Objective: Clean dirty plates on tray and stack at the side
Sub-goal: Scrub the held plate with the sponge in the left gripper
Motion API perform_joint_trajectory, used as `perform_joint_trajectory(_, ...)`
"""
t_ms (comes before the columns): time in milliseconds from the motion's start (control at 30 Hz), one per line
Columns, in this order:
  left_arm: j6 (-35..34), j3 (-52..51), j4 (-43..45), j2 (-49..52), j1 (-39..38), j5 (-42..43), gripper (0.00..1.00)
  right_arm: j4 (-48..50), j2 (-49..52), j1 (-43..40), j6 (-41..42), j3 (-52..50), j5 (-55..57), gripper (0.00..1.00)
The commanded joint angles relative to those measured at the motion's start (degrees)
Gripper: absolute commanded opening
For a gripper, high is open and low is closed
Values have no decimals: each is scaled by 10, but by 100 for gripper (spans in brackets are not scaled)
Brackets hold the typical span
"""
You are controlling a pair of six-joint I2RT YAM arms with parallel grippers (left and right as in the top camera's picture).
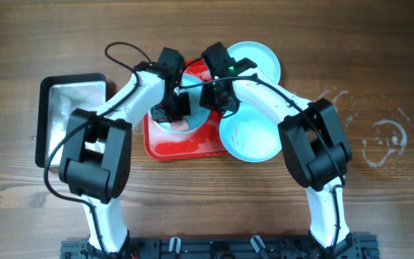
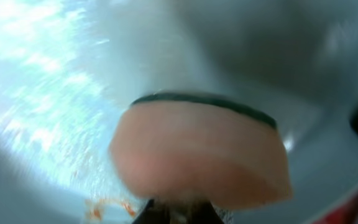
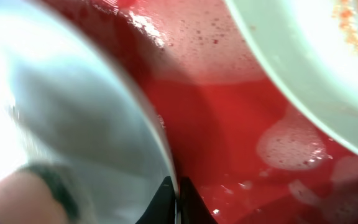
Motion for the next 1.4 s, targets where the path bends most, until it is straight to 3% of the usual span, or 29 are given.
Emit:
perform_joint_trajectory(0, -126, -28, 55, 43, 9, -286, 4, 0, 10, 1, 2, -6, 14, 4)
perform_joint_trajectory(100, -134, -28, 115, 43, 8, -316, 4, 0, 10, 1, 2, -6, 14, 4)
perform_joint_trajectory(367, -134, -28, 241, 43, 2, -304, 4, 1, 10, 1, 2, -6, 14, 4)
perform_joint_trajectory(467, -126, -28, 271, 43, 1, -235, 4, 3, 10, 1, 2, -6, 14, 4)
perform_joint_trajectory(567, -28, -28, 304, 43, -1, -65, 4, 3, 10, 1, 2, -6, 14, 4)
perform_joint_trajectory(667, 43, -28, 309, 43, -5, -7, 4, 3, 10, 1, 2, -6, 14, 4)
perform_joint_trajectory(767, 109, -28, 293, 43, -8, 38, 4, 3, 10, 1, 2, -6, 14, 4)
perform_joint_trajectory(900, 147, -28, 220, 43, -7, 55, 4, 3, 10, 1, 2, -6, 14, 4)
perform_joint_trajectory(1133, 147, -28, 53, 43, 2, 55, 4, 6, 10, 1, 2, -6, 14, 4)
perform_joint_trajectory(1367, 173, -28, -17, 43, 10, 24, 4, 5, 10, 1, 0, -6, 14, 4)
